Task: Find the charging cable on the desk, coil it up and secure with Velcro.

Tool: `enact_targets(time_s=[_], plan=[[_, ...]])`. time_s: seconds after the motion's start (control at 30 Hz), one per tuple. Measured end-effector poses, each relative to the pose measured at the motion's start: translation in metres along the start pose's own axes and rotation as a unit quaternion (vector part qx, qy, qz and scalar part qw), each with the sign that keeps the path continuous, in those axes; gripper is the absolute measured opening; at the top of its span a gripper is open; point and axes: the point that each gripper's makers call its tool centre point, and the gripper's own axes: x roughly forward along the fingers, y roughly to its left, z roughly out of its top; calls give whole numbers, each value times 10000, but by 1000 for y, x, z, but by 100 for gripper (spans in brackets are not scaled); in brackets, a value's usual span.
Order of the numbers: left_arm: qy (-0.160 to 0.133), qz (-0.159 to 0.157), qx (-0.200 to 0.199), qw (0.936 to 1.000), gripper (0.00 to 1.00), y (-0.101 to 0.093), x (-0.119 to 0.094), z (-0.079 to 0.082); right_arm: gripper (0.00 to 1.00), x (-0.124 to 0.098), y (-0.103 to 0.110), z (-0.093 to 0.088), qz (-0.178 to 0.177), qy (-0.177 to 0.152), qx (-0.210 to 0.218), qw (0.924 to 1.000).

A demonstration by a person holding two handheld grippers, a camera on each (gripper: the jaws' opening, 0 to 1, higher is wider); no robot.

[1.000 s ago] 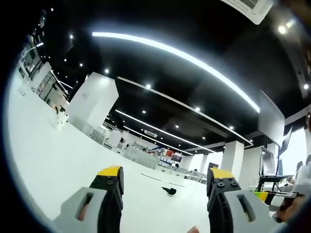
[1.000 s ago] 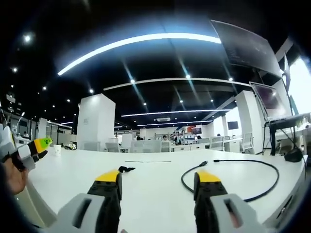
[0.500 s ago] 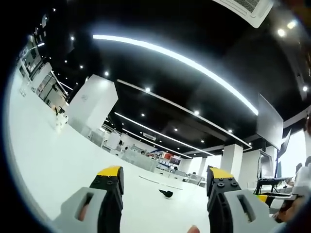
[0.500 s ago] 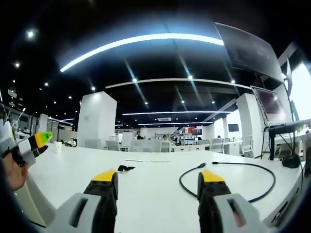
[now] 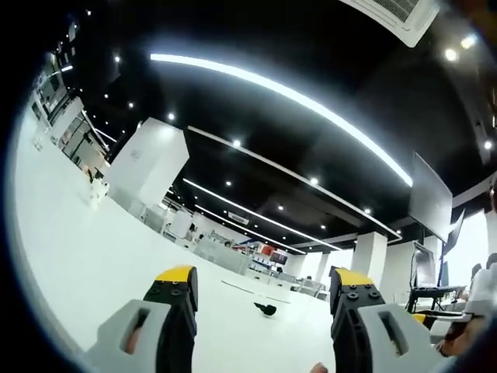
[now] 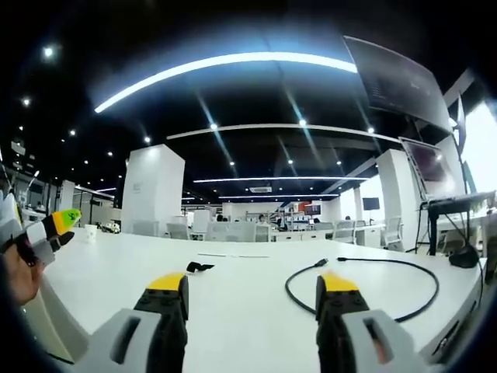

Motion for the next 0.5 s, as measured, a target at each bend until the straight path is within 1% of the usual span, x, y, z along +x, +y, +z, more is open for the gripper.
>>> enact_targets(time_s=[0.1, 0.23, 0.37, 0.5], plan=[[-6, -23, -42, 10000, 69, 0, 0, 0, 66, 2, 3, -2, 33, 36, -19, 10000], [-7, -33, 3, 10000, 69, -1, 1, 1, 66, 3, 6, 0, 67, 16, -32, 10000], [20, -49, -60, 10000, 69, 0, 1, -1, 66, 4, 4, 0, 28, 9, -18, 10000], [18, -10, -28, 10000, 69, 2, 1, -1, 66, 4, 4, 0, 19, 17, -20, 10000]])
